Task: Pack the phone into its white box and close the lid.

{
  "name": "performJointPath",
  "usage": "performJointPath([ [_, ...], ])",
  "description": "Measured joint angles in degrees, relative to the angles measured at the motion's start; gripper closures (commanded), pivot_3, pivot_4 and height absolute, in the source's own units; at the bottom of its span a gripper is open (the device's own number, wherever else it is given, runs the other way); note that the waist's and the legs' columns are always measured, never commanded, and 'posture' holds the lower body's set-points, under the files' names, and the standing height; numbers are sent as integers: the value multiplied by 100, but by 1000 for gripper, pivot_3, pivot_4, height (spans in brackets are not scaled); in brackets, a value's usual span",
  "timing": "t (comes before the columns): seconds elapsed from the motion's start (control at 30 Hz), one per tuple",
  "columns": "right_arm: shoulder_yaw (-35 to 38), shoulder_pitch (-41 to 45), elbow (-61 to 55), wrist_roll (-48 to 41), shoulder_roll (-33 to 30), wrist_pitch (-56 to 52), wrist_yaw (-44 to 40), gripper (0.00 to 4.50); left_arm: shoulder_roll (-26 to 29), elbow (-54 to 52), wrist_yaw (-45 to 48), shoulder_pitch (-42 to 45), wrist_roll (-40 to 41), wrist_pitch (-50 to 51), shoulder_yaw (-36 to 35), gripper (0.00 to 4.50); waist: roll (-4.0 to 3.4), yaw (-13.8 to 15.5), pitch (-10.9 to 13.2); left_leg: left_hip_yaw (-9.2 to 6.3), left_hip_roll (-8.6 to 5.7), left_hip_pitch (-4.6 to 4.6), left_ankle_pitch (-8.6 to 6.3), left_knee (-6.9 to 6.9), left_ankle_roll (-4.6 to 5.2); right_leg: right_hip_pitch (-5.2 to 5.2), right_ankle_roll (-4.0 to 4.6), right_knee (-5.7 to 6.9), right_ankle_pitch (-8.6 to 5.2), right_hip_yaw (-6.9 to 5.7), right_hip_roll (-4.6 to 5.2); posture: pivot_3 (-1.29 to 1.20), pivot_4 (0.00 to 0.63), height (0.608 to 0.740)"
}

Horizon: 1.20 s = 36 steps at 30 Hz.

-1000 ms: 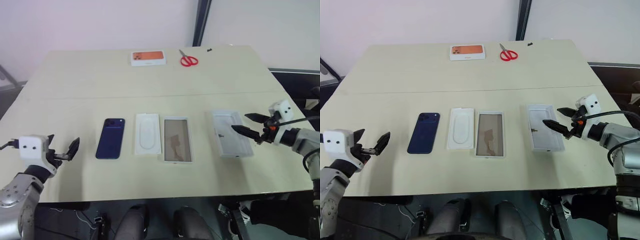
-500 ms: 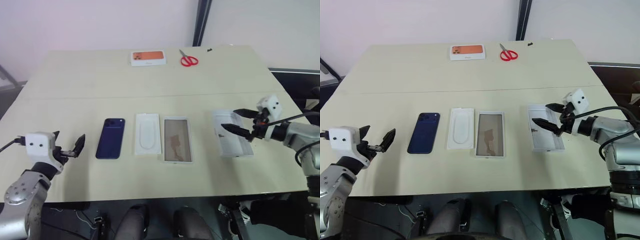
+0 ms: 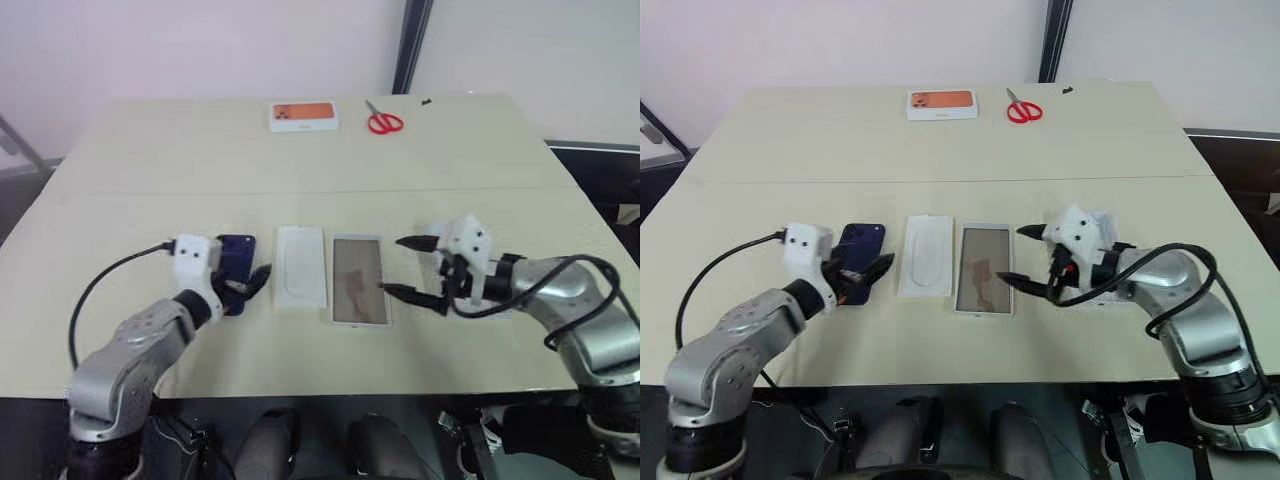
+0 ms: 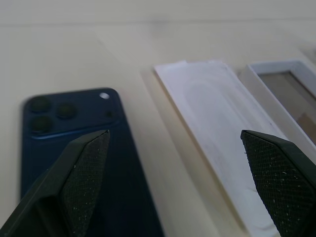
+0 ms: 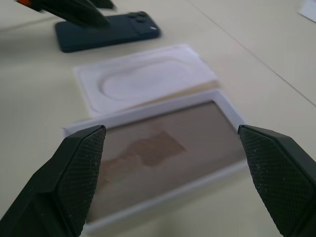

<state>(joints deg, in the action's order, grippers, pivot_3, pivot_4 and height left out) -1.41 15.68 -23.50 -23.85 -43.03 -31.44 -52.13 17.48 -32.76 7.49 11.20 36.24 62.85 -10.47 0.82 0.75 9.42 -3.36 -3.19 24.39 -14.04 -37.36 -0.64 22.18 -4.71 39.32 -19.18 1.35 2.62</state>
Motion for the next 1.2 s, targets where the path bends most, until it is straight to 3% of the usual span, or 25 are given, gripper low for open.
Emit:
performJointPath([
  [0.07, -107, 30, -93, -2, 136, -30, 32, 0, -445, 88, -275, 353, 240, 532, -77, 27, 4, -1, 1, -1, 0, 0, 0, -3, 0, -2, 0, 1, 0, -1, -1, 0, 150, 740],
  [0.27, -266, 91, -78, 71, 198, -9, 88, 0, -1074, 356, -790, 814, 445, 1773, -378, 27, 4, -19, 2, 0, 0, 0, 2, -1, -4, 2, 0, 3, 0, 1, -5, 0, 150, 740],
  [0.57, -265, 44, 71, 196, 197, 220, 80, 0, -1490, 459, -1027, 1153, 309, 2549, -891, 27, 5, -5, 2, 0, 0, -1, 8, -3, -15, -1, 0, 2, 0, 1, -4, 0, 150, 740],
  [0.67, -265, -4, 98, 286, 197, 285, 105, 0, -1676, 468, -996, 1200, 303, 2710, -1079, 832, 5, -5, 2, 1, 0, 0, 10, -4, -17, -1, 0, 2, 0, 1, -4, 0, 150, 740],
  [0.9, -265, -196, 96, 343, 196, 318, 147, 0, -1776, 562, -965, 1270, 69, 2841, -1233, 4306, 6, -7, 2, 1, 0, 0, 11, -3, -19, -1, 0, 2, 0, 1, -4, 0, 150, 740],
  [1.2, -254, -234, 90, 344, 188, 318, 166, 0, -1834, 579, -920, 1463, -208, 2751, -1583, 4414, 6, -6, 2, 1, 0, -1, 11, -2, -20, 0, 0, 2, 0, 1, -4, 0, 150, 740],
])
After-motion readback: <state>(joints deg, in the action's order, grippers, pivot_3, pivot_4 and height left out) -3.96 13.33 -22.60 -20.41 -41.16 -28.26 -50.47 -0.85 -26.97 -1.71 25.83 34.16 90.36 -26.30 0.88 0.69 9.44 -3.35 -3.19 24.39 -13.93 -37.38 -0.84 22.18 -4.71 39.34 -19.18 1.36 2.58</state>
